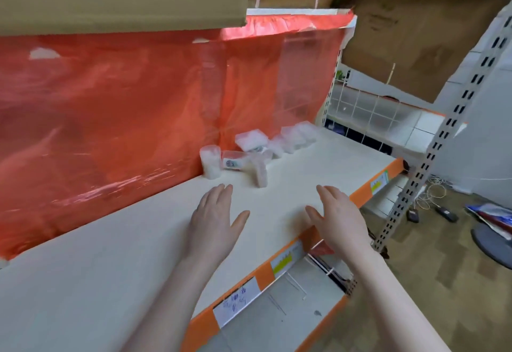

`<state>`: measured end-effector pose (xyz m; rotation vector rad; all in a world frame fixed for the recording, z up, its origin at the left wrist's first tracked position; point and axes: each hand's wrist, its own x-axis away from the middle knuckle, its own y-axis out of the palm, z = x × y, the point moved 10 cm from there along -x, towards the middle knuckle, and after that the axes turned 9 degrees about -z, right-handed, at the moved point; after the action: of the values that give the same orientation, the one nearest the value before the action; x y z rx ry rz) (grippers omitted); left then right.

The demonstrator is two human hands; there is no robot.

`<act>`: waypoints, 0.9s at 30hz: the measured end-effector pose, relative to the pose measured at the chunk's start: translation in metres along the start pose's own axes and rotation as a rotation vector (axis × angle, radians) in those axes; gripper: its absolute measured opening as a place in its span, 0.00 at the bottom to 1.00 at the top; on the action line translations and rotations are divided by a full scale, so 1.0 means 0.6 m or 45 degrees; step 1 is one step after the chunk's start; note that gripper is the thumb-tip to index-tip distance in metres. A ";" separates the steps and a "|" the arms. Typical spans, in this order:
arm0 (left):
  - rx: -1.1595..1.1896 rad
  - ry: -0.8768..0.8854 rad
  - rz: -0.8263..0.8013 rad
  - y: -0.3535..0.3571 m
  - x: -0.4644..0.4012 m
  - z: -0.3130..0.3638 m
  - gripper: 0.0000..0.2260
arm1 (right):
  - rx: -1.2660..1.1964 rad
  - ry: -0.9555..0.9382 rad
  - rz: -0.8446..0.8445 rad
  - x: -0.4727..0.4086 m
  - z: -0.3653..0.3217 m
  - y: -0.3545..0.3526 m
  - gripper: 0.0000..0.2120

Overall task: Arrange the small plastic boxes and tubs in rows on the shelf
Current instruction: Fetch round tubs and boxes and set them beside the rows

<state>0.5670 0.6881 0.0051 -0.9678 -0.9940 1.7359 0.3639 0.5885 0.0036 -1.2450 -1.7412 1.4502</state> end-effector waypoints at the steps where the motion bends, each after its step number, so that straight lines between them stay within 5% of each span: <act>1: 0.000 -0.021 0.013 0.003 -0.016 -0.001 0.28 | -0.004 -0.014 -0.004 -0.025 0.011 0.001 0.22; 11: 0.002 -0.289 0.187 0.060 -0.145 0.038 0.26 | -0.060 -0.270 -0.040 -0.272 0.122 0.021 0.19; 20: 0.073 -0.748 0.319 0.121 -0.207 0.073 0.30 | -0.145 -0.536 -0.177 -0.471 0.192 0.032 0.19; 27: 0.081 -0.798 0.365 0.151 -0.234 0.081 0.27 | -0.219 -0.598 -0.217 -0.528 0.189 0.065 0.17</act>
<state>0.5376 0.5207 -0.0324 -0.5419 -1.2157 2.3751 0.4121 0.2539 -0.0183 -0.8484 -2.2594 1.6061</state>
